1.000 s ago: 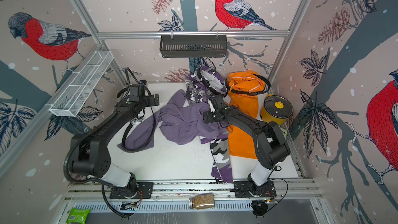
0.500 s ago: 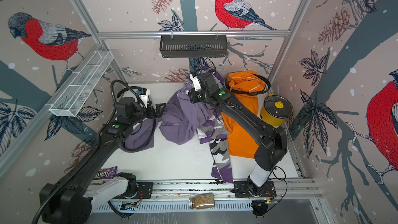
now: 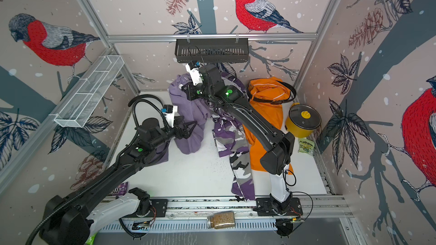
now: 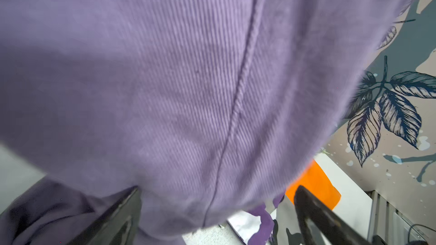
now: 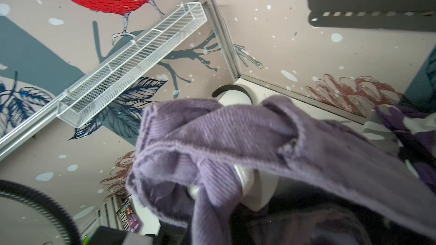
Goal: Remove the belt from the trousers
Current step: Pick up the trousers from the center of the board, then place the trousers at the corner of the board.
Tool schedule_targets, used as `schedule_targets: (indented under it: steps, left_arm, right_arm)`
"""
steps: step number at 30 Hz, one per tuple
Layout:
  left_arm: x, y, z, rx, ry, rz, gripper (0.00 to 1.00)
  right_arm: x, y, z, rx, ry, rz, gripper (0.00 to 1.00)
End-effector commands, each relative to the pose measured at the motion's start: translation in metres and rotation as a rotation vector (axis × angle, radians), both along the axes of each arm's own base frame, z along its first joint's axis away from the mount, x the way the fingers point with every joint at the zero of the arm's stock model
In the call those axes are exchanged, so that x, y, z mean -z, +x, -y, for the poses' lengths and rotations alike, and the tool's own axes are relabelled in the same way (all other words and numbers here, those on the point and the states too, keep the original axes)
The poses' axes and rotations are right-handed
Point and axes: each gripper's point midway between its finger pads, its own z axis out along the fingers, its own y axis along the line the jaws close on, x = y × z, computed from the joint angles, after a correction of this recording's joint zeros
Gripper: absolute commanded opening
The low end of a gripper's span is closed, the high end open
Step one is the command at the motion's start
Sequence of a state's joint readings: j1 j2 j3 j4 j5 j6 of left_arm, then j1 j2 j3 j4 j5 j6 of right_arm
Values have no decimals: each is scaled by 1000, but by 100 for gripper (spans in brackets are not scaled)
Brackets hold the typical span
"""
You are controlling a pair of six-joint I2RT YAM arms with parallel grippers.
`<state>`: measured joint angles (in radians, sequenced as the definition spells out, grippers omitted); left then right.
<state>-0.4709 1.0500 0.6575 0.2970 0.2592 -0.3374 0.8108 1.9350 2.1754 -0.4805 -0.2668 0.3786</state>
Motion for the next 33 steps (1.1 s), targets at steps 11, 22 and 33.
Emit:
schedule_targets:
  steps: [11,22,33]
  left_arm:
    - [-77,57,-27,-320,-167,317,24]
    - [-146,68,-102,-533,-181,494,0]
    - [-221,116,-163,-746,-78,621,0]
  right_arm:
    - [-19,-46,-29,-156,149,-50,2]
    - [-2,-29,39,9,5,16,82]
    - [26,-15,150,252,-38,-18,92]
